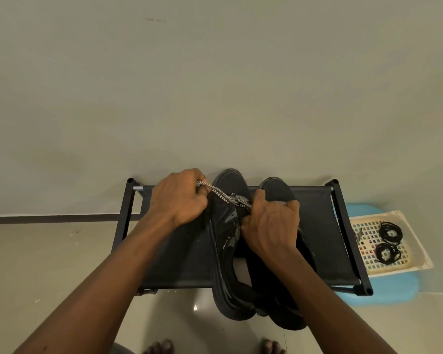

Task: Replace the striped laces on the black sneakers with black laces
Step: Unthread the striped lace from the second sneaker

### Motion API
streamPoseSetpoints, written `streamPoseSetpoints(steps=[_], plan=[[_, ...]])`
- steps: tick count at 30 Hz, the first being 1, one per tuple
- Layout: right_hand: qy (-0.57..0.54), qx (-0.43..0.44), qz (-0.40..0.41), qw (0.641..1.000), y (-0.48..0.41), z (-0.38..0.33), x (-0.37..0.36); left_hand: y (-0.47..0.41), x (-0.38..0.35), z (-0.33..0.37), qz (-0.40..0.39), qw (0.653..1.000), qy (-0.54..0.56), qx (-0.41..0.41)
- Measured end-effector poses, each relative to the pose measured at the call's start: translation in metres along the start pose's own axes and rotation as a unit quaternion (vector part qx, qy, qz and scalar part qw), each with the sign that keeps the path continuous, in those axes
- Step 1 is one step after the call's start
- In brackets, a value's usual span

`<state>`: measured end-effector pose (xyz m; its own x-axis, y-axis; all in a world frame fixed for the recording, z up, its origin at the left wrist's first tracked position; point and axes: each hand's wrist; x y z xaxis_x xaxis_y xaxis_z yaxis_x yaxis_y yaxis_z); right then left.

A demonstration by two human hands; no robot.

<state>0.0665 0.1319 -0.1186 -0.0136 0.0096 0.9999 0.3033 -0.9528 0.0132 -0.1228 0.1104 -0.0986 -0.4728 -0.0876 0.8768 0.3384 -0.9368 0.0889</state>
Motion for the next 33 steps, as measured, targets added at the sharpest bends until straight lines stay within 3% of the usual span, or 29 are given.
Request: streamPoseSetpoints(steps=[8, 11, 14, 16, 19, 21, 22, 23, 26, 27, 29, 33], plan=[[-0.009, -0.006, 0.001, 1.000, 0.000, 0.000, -0.001, -0.014, 0.017, -0.023, 0.109, 0.984, 0.079, 0.119], [-0.017, -0.010, -0.002, 1.000, 0.000, 0.002, -0.002, -0.016, 0.015, -0.022, 0.175, 0.957, 0.143, 0.181], [-0.016, -0.003, 0.005, 1.000, -0.001, 0.003, -0.003, -0.017, 0.009, -0.022, 0.255, 0.911, 0.215, 0.244], [-0.019, -0.002, 0.004, 1.000, -0.001, 0.003, -0.004, -0.016, 0.002, -0.020, 0.265, 0.876, 0.321, 0.242], [-0.030, -0.001, -0.003, 1.000, -0.003, 0.003, -0.006, -0.015, -0.006, -0.003, 0.156, 0.762, 0.577, 0.248], [-0.031, 0.002, -0.003, 1.000, -0.002, 0.004, -0.007, -0.011, -0.005, 0.006, 0.060, 0.690, 0.670, 0.269], [-0.031, 0.002, -0.002, 1.000, -0.002, 0.004, -0.006, -0.009, -0.006, 0.006, 0.019, 0.699, 0.663, 0.268], [-0.031, 0.002, -0.001, 1.000, -0.002, 0.004, -0.006, -0.008, -0.008, 0.006, -0.016, 0.737, 0.626, 0.256], [-0.037, 0.002, 0.003, 0.999, -0.003, 0.004, -0.006, -0.006, -0.015, 0.000, -0.056, 0.938, 0.321, 0.119], [-0.038, 0.002, 0.003, 0.999, -0.003, 0.004, -0.006, -0.004, -0.019, -0.002, -0.064, 0.976, 0.203, 0.056], [-0.041, 0.002, 0.001, 0.999, -0.002, 0.003, -0.006, 0.000, -0.026, -0.002, -0.095, 0.993, 0.067, -0.005], [-0.035, -0.006, 0.000, 0.999, -0.001, 0.003, -0.007, 0.006, -0.035, 0.003, -0.122, 0.991, 0.031, -0.033]])
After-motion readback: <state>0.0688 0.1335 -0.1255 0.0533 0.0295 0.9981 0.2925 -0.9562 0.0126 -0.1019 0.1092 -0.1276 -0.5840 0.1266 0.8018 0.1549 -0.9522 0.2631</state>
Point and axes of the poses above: each hand's wrist, its own y-axis away from the middle knuckle, its own x-axis out of the back of the hand, z = x × y, and after that the axes turned 5 degrees about z, right-handed
